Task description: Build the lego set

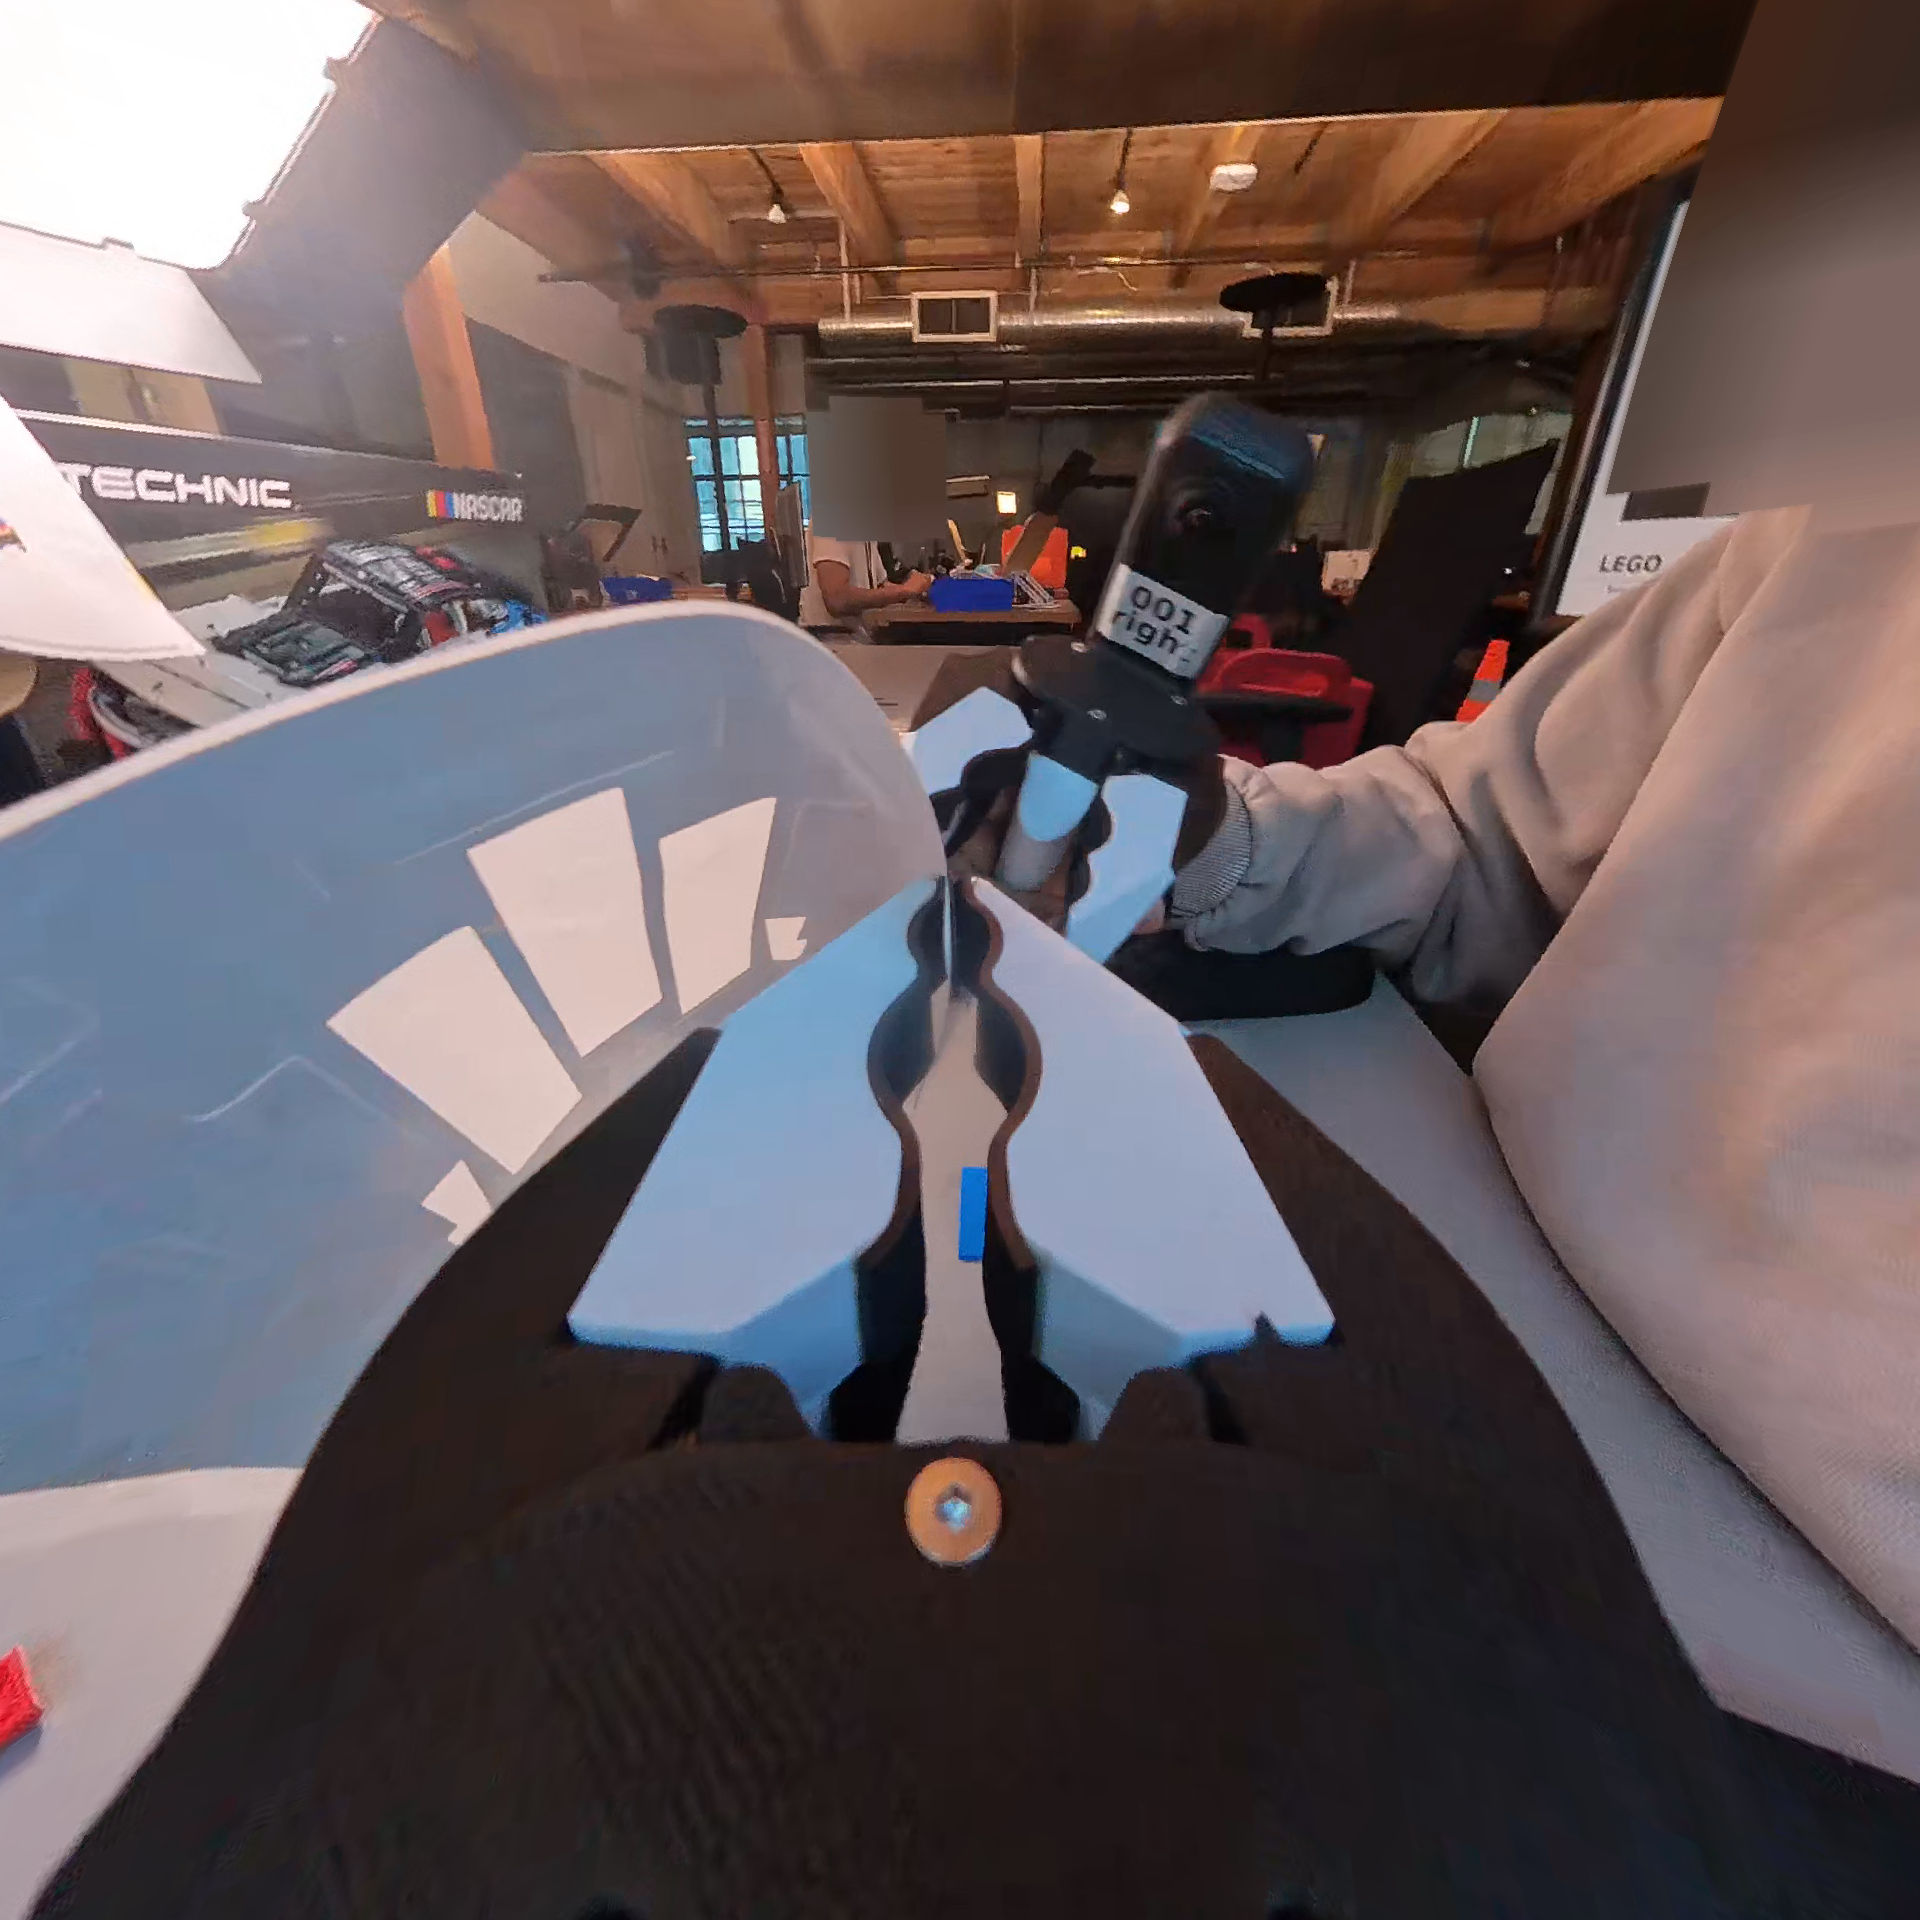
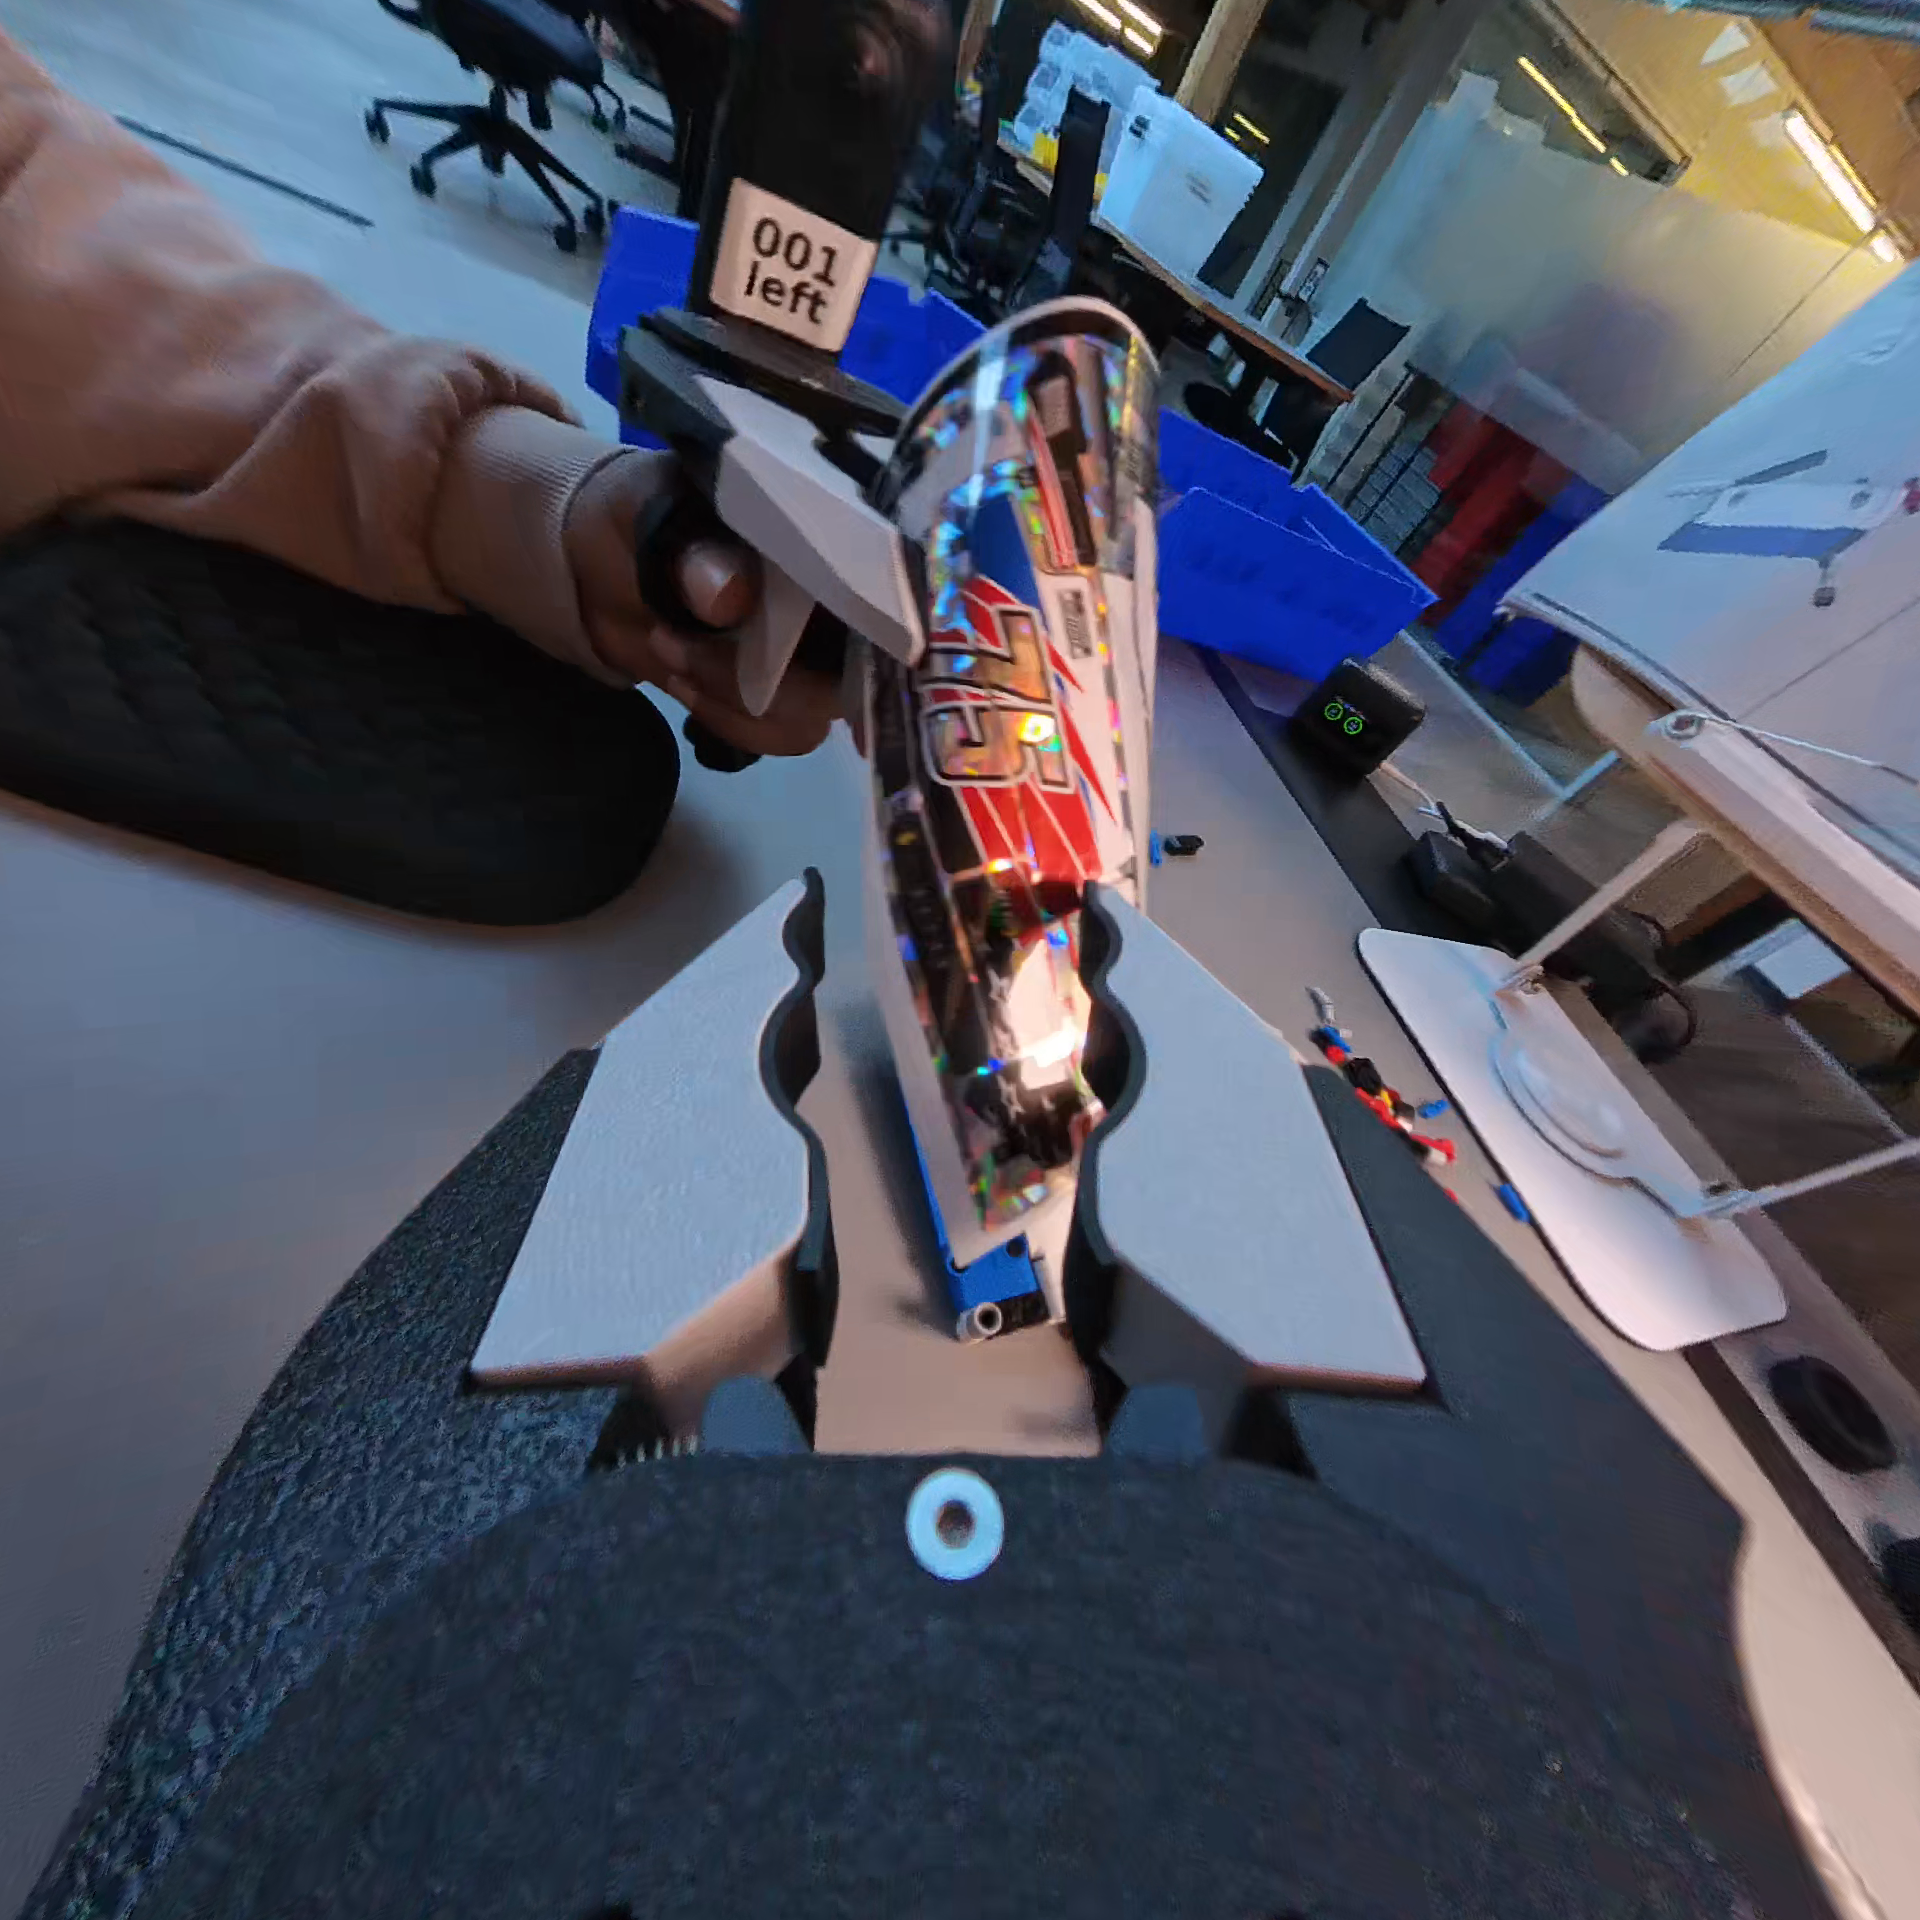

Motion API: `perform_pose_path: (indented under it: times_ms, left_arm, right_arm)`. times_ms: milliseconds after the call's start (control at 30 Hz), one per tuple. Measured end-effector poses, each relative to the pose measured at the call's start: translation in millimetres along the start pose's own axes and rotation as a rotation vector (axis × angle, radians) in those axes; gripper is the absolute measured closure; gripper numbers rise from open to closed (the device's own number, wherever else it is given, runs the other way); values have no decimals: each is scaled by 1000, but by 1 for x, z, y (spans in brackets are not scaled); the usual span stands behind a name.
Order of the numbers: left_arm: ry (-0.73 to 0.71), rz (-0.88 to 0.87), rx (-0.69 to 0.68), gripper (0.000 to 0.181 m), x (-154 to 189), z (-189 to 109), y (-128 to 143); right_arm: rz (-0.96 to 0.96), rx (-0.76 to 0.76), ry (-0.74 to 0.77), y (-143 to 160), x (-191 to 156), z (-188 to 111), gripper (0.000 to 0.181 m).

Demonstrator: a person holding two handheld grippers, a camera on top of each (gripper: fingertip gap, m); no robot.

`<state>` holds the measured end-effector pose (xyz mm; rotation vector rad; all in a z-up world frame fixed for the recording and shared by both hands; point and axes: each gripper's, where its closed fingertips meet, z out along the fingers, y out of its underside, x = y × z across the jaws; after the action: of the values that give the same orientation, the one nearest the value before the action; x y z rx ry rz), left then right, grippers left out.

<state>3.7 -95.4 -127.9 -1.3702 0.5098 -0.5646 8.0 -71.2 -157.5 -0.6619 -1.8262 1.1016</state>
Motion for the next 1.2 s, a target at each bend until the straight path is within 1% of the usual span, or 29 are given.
perform_pose_path:
  times_ms: [100,200,267,367,467,500,567,600,700,733,767,800,900,1033,1200]
  left_arm:
    - [51,68,-18,181,14,3,-1]
    - [89,102,-32,181,21,5,1]
    - [98,120,-44,181,22,3,2]
    - [73,136,-61,181,18,0,4]
    - [10,89,-35,181,7,0,2]
    - [-8,58,-19,177,4,2,1]
    - [-10,8,-22,162,6,9,4]
    - [-5,-7,-22,157,9,14,5]
    - [-47,1,-17,158,9,25,3]
    - [-67,2,-8,160,7,26,-1]
    - [-84,-5,-3,168,4,27,-3]
    - [-85,-9,2,170,4,26,-4]
    - [-56,10,-2,181,9,24,-3]
    - [-67,3,-30,181,6,22,-1]
    - [-66,24,-74,181,6,22,4]
  right_arm:
    - [-14,-21,3,6,3,-2,142]
    - [-71,-35,-25,7,-8,0,161]
    - [-128,-42,-3,7,-9,1,166]
    - [-192,-41,54,4,-5,1,171]
    - [-243,-33,149,-2,5,-1,177]
    - [-251,-32,176,-4,7,-1,178]
    - [-246,-17,232,-10,12,-2,181]
    - [-239,-14,252,-13,14,-2,181]
    - [-205,1,284,-19,14,1,181]
    - [-198,0,283,-19,12,3,181]
    - [-198,1,287,-20,11,5,180]
    - [-199,0,288,-21,10,6,180]
    - [-188,-10,249,-18,4,10,176]
    - [-219,-4,215,-18,1,7,163]
    - [-304,-15,184,-19,-4,2,163]
